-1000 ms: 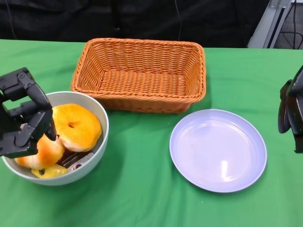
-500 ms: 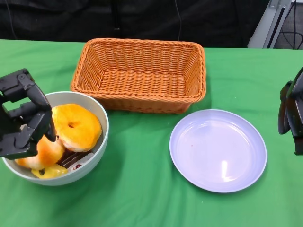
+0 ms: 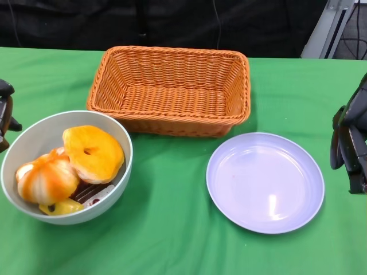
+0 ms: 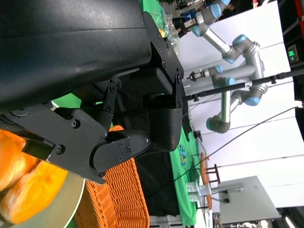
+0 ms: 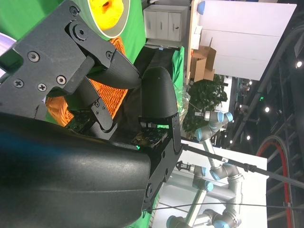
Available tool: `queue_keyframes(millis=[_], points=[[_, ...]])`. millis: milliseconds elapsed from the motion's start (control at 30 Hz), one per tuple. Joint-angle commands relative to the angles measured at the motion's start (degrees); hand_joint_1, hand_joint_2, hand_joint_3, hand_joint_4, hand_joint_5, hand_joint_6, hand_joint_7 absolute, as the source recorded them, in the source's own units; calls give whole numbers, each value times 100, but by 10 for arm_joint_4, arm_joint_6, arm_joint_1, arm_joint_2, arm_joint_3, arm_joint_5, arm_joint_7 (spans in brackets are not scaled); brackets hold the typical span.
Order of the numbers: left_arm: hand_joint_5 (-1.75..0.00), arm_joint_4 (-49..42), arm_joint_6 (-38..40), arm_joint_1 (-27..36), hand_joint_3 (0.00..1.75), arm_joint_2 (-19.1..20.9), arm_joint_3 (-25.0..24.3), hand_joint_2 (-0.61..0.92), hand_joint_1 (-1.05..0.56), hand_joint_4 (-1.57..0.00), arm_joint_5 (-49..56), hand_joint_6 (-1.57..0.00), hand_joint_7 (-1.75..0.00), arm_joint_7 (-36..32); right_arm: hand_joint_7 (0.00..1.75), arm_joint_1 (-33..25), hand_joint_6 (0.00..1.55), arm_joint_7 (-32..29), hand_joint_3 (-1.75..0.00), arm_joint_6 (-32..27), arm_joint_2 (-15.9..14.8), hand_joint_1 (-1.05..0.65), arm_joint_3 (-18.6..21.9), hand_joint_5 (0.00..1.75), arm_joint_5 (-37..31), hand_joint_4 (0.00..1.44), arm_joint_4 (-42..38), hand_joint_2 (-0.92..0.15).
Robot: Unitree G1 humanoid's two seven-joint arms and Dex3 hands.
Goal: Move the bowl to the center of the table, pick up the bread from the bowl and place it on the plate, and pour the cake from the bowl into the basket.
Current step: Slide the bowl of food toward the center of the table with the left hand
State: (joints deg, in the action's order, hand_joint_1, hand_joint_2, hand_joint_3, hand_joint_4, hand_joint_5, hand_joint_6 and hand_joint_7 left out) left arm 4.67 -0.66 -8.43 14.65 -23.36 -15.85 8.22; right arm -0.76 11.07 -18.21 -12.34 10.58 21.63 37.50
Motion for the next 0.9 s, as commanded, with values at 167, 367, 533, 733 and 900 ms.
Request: queue_keyframes(millis=[167, 367, 533, 733, 900], points=[[-110, -77, -9, -30, 48, 38, -11, 83, -28, -81, 50, -90, -67, -37, 166, 3, 69, -5, -145, 9, 4, -30, -3, 175, -5, 94, -10, -30], [-68, -125, 5, -34, 23, 55, 9, 92, -39, -75, 56, -88, -31, -11, 168, -3, 68, 11, -144, 44, 7, -29, -4, 175, -5, 94, -40, -31], [-30, -142, 61, -41, 25, 58, 23, 92, -46, -76, 61, -80, -6, -18, 168, -3, 68, 32, -145, 71, 6, -28, -2, 175, 2, 94, -73, -31], [-12, -151, 104, -46, 26, 75, 37, 92, -56, -60, 74, -65, -1, -11, 165, -2, 68, 42, -146, 96, 6, -27, -2, 175, -1, 95, -94, -30], [-4, -155, 153, -47, 37, 110, 71, 92, -65, -47, 111, -48, 0, 2, 164, -4, 69, 49, -145, 115, 6, -28, -4, 175, -3, 94, -104, -30]])
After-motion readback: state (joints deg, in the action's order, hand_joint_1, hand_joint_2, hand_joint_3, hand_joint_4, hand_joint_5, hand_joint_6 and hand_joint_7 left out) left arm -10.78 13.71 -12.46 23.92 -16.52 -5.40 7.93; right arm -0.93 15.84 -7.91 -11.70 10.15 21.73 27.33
